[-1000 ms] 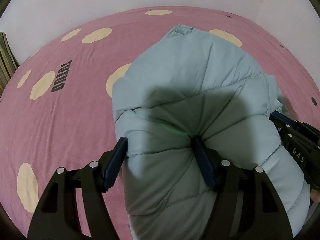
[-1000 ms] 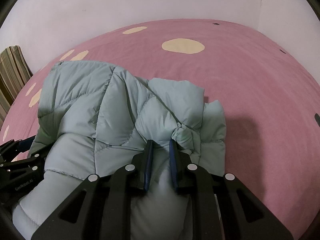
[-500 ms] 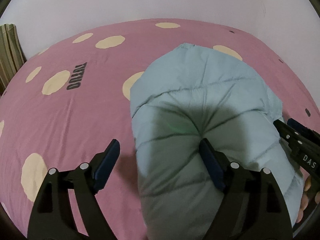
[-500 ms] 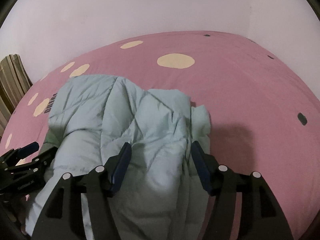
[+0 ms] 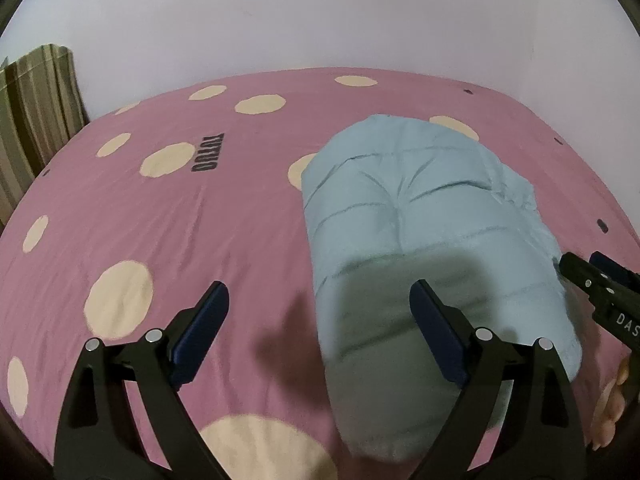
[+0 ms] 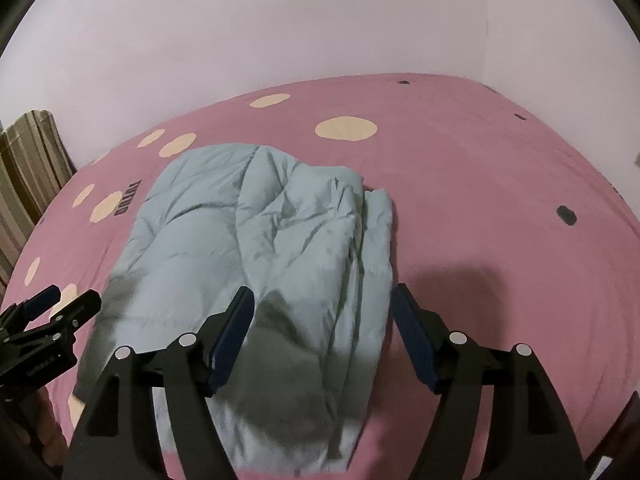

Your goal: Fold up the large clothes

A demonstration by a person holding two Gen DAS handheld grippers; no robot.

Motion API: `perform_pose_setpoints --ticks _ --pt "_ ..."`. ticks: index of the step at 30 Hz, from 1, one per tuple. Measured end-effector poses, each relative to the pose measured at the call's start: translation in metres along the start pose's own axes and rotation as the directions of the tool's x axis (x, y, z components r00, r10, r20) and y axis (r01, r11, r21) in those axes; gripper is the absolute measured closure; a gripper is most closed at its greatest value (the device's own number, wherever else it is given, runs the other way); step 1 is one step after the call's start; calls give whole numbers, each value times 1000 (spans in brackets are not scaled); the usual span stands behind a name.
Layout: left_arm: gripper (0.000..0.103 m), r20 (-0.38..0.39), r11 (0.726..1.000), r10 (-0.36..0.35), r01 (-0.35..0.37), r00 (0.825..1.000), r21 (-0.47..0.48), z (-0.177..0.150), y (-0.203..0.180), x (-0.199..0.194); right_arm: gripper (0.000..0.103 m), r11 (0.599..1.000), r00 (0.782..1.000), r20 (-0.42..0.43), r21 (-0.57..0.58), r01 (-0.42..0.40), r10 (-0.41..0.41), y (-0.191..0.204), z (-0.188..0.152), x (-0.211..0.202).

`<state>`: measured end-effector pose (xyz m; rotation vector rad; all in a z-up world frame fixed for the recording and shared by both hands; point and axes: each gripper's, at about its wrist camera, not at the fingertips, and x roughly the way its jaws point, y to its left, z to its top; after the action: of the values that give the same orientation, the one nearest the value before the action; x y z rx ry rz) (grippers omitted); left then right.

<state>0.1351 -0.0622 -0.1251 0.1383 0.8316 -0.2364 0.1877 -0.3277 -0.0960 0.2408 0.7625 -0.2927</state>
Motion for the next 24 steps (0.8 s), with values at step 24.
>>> perform_pose_setpoints --ticks 24 --pt "10 133 999 -12 17 991 -33 -24 -7 -118 25 1000 996 89 -3 0 0 7 -30 -96"
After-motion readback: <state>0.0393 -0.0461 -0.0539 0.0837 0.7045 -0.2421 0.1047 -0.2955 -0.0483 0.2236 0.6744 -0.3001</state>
